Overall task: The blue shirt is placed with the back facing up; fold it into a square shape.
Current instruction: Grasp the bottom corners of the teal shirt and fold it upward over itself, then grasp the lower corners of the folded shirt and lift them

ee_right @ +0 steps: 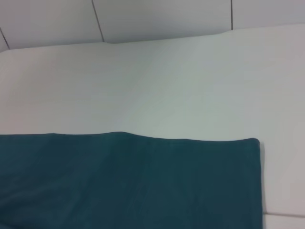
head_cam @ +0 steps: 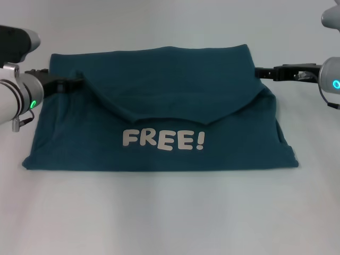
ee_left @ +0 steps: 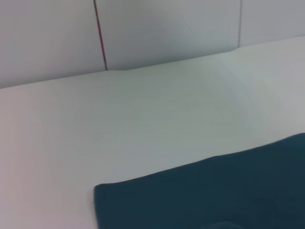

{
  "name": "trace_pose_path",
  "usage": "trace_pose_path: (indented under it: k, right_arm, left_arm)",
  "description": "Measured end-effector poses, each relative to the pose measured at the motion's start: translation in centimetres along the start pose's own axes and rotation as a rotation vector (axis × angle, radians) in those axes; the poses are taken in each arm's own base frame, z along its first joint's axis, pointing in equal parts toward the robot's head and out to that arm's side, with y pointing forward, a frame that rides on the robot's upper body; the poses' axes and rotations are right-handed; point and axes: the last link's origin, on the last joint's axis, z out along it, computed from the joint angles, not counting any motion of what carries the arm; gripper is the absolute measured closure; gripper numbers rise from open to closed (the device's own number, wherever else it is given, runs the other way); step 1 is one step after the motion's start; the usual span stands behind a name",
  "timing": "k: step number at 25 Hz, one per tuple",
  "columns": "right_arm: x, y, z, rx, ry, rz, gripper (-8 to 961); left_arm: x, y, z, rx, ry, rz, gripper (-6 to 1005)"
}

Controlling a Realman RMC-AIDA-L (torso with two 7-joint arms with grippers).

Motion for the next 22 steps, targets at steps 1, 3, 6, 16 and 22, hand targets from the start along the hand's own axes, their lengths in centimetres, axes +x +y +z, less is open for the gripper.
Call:
trace_pose_path:
  k: [1,3,6,16,22]
  right_arm:
    - [0.2,0.0,0.0,-0.004,0.005,0.003,152]
    - [0.4,0.2,0.0,-0.011,0.009,0.005,116]
    - [0.8,0.0,-0.1,-0.01,0.014,0.01,61]
    - [1.4,0.0,-0.4,-0.021,0.027,0.014,39]
    - [0.8,0.2,-1.7,-0.085,0.09,-0.005,40]
  left_arm:
    - [0.1,0.1,0.0,-0.007,0.0,0.006,242]
    - [0.0,0.5,-0.2,-0.022,-0.001,0.01,203]
    - [0.1,0.6,-0.6,-0.04,0.005,0.007,144]
    - [0.0,0.7,-1.3,-0.099,-0.013,0.01,246]
    - [-0.2,-0.6,-3.2,-0.189,-0.059,-0.053,530]
